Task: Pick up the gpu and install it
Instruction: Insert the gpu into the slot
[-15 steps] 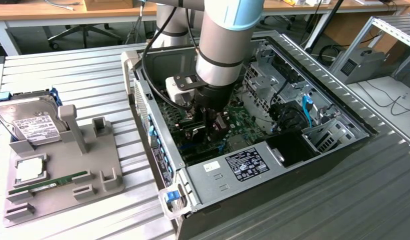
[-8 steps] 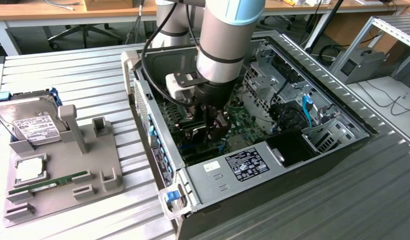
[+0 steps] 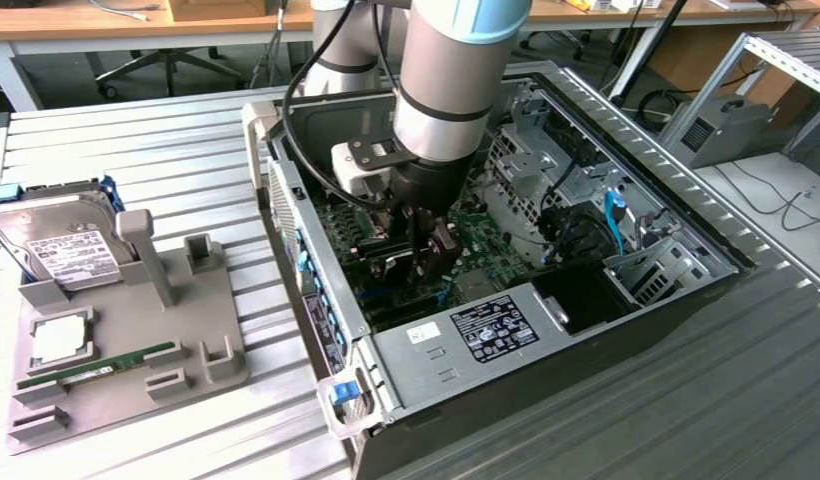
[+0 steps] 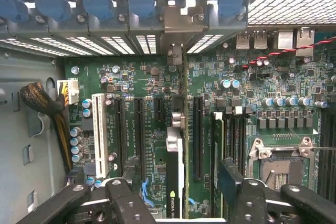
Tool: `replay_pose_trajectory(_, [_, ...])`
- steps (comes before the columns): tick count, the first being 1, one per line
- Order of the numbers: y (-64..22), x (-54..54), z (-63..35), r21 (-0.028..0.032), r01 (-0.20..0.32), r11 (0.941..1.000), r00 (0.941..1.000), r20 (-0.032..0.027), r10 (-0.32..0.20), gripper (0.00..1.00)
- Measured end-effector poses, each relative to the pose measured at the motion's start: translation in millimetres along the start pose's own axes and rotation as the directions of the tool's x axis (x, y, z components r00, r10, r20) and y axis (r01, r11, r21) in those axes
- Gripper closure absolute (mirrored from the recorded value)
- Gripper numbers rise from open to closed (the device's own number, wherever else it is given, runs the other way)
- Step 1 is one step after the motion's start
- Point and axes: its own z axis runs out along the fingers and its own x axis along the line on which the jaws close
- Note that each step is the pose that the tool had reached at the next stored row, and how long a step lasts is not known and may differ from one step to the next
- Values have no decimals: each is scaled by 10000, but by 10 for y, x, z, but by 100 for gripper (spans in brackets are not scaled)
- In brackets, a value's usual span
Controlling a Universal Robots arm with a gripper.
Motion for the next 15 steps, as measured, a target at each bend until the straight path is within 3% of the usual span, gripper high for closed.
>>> replay_pose_trajectory(5, [0, 0, 0, 0, 0, 10000, 10000, -1, 0, 31])
replay_pose_trajectory(11, [0, 0, 0, 0, 0, 10000, 10000, -1, 0, 56])
replay_pose_trajectory(15, [0, 0, -1, -1, 0, 10000, 10000, -1, 0, 56])
